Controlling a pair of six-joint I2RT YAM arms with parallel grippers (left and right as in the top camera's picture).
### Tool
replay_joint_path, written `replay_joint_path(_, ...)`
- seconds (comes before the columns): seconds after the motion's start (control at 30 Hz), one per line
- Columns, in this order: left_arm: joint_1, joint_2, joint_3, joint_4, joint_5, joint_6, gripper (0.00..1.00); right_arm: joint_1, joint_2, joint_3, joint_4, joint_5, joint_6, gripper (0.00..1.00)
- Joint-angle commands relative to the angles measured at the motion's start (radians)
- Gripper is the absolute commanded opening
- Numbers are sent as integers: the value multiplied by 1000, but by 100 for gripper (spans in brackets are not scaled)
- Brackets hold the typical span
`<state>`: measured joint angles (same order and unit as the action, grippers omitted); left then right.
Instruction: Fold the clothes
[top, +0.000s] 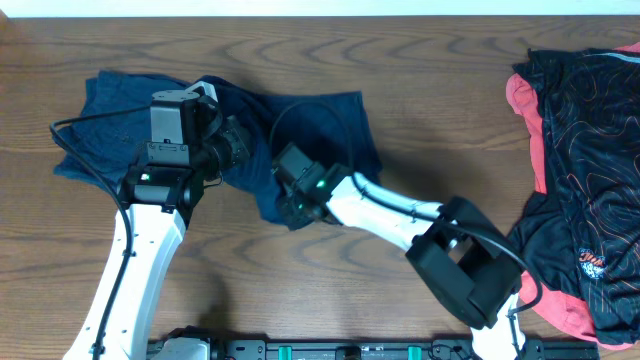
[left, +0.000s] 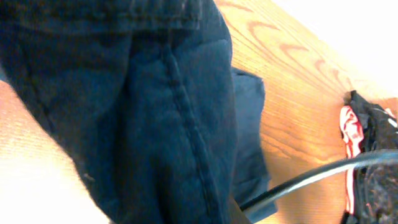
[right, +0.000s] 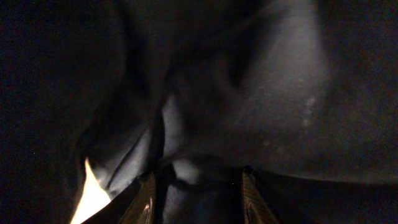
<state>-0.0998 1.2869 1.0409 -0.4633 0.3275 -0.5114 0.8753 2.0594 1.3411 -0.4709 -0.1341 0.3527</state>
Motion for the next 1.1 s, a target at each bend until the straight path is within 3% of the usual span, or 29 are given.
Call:
replay_joint_path(0.0,-15,0,29,19,30,-40,6,58,58,-20,8,-64,56,43)
replay_joint_path(0.3,-37,31,26,-60,27,30,6,6,-4,-19,-40,-19,66,51)
replay_joint_path(0.63,-37,86,26,-56,27,43,6,-219,-213,-19,-141,55,-30,51)
replay_joint_path(0.87,-40,86,26,-13,27,42,6,-368,-159,-19,-154,29,-164,45)
replay_joint_path(1.07,-81,88,26,31,27,43,6,-389,-69,-19,-151,46,-193,45)
